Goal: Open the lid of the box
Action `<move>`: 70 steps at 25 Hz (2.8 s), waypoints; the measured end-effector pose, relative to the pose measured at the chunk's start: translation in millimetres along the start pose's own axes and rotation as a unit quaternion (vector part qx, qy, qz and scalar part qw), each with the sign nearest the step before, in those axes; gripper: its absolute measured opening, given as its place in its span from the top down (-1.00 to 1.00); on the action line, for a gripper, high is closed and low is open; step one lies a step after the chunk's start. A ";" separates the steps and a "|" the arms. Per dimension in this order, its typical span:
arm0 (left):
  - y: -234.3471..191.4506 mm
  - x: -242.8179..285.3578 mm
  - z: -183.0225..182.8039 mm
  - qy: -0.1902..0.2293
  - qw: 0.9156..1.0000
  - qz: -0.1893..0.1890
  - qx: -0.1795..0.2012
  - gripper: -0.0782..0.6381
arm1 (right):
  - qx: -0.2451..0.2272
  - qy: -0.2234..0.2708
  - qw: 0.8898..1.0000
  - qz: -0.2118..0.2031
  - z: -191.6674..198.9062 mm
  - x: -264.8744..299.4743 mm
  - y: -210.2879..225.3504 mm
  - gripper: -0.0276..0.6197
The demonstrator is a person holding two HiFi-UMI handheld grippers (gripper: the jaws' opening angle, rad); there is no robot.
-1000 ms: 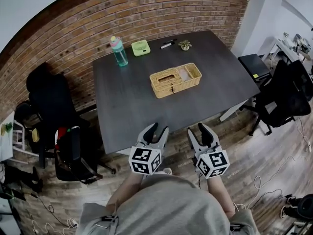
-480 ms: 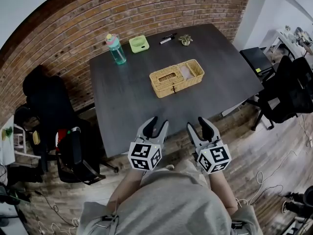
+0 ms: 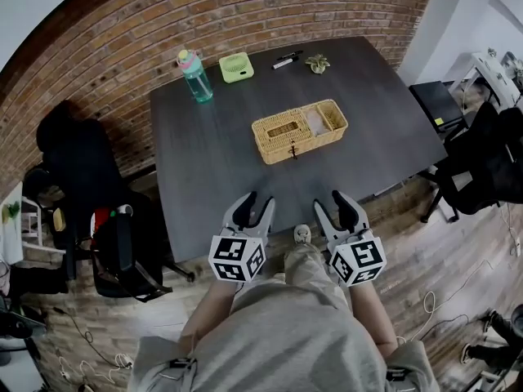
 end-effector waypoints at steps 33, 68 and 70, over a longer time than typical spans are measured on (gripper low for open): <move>-68.4 103.8 -17.8 0.020 0.984 -0.168 -0.056 0.30 | -0.130 -0.113 0.976 -0.131 50.6 172.5 102.6 0.33; -89.6 95.8 -18.2 0.043 0.964 -0.254 -0.071 0.30 | -0.244 -0.187 0.940 -0.145 97.2 225.1 130.8 0.27; -88.7 95.3 -18.8 0.045 0.964 -0.254 -0.072 0.30 | -0.240 -0.187 0.941 -0.146 95.3 224.2 131.1 0.27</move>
Point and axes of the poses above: the fingertips, and each gripper's own axes: x forward along the fingers, y to its right, z out of its underside, the point moved 2 cm from there along -x, backward along the fingers, and after that the axes turned 3 degrees about y, right-handed, at the moved point
